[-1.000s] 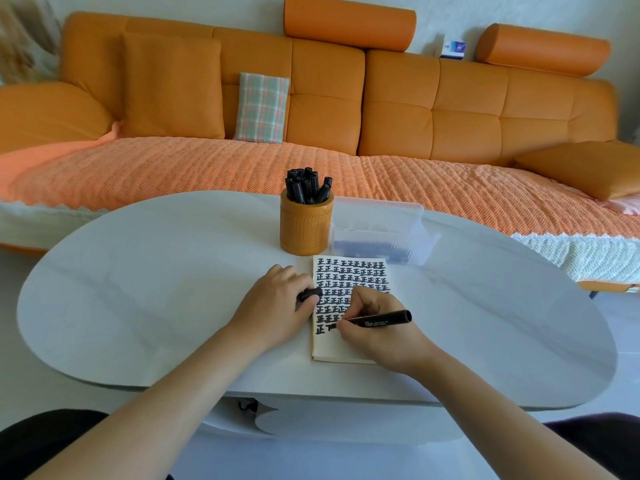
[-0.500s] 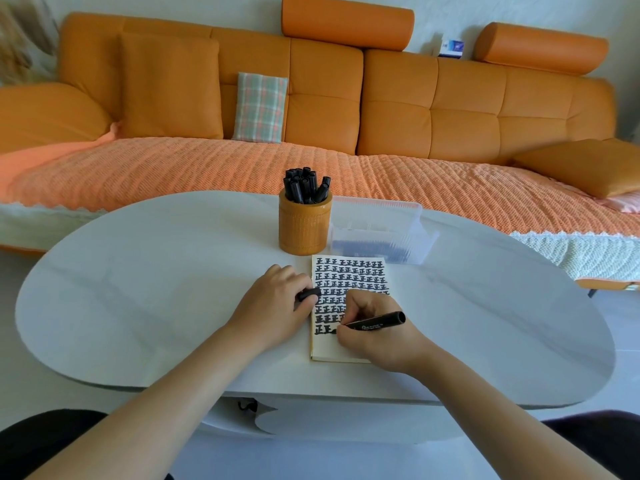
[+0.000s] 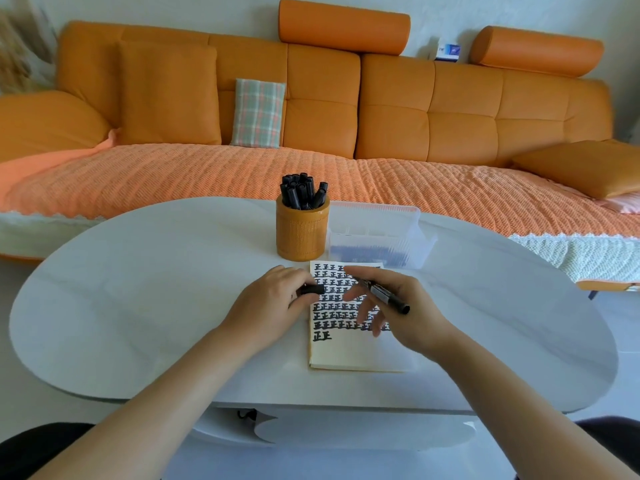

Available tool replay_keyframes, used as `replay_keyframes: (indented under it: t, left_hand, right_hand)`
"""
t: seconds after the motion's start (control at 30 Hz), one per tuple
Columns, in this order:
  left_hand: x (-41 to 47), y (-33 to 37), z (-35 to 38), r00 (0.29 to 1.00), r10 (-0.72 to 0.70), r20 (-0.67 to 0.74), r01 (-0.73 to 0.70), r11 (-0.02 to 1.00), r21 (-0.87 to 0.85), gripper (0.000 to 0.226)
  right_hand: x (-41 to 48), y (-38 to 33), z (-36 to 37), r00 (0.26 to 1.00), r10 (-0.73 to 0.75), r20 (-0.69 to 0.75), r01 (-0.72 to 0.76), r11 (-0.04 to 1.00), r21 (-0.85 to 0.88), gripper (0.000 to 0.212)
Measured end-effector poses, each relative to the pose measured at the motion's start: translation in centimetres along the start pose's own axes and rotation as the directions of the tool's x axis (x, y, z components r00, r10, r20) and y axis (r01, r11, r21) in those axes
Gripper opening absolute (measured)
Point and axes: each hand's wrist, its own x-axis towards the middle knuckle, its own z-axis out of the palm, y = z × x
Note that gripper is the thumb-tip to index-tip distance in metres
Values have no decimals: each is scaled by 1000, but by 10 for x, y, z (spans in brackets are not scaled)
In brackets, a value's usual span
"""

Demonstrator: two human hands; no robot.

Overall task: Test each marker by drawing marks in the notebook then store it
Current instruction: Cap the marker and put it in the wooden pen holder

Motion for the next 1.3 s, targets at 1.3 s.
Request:
replay_keyframes:
  t: [1.3]
  left_hand:
    - [10,5,-5,993,111,39,-108,990,-86,15]
  right_hand:
    - [13,0,3,997,-74,-14,53,820,-570,18]
